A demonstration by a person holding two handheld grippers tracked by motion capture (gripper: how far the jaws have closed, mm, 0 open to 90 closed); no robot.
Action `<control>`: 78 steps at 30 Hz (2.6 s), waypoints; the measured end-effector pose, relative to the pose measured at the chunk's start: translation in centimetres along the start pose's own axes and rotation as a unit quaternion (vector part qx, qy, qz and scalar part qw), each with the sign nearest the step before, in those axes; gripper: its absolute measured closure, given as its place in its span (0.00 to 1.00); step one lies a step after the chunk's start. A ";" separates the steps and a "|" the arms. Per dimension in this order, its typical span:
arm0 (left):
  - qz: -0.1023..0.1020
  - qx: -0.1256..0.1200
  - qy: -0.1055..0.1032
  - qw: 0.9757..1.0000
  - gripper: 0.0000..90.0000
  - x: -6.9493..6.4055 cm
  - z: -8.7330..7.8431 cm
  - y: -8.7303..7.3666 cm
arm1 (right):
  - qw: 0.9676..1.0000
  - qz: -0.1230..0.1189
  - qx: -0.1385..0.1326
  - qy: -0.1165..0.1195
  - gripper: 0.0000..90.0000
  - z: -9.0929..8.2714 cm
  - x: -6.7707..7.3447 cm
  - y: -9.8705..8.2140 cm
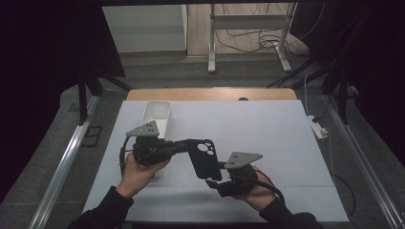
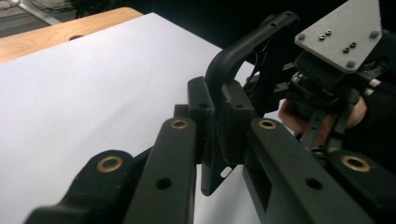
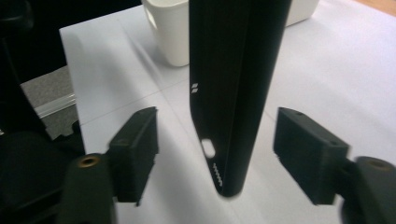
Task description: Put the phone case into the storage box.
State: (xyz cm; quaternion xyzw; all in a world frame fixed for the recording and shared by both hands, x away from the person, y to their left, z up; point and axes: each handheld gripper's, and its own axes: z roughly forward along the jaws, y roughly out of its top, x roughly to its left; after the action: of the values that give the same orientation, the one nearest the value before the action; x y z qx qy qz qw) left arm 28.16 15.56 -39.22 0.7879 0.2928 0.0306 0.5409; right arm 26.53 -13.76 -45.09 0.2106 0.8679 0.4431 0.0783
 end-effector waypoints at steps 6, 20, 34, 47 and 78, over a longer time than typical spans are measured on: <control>0.006 0.009 0.020 1.000 0.93 0.2 -0.7 0.0 | 0.999 0.018 0.034 -0.013 0.12 -0.5 -0.2 -0.5; -0.009 0.004 0.056 0.998 0.93 1.5 -4.0 -0.4 | 0.995 0.042 0.068 -0.065 0.00 -2.5 -1.0 -2.3; -0.014 0.000 0.084 0.996 0.93 2.3 -7.0 0.1 | 0.992 0.067 0.057 -0.093 0.00 -5.4 -1.6 -4.3; -0.013 -0.002 0.120 0.993 0.93 3.2 -10.5 0.9 | 0.987 0.102 0.041 -0.120 0.00 -7.9 -2.1 -6.1; -0.009 0.025 0.192 0.981 0.93 7.5 -12.4 -0.4 | 0.976 0.143 0.022 -0.162 0.00 -10.7 -2.2 -8.2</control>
State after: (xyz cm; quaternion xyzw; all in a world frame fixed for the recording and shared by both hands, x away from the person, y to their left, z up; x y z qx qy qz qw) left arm 29.62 29.72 -36.44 0.7778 0.3992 0.1687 0.4552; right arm 22.62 -26.85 -45.34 0.4033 0.8141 0.3907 0.1485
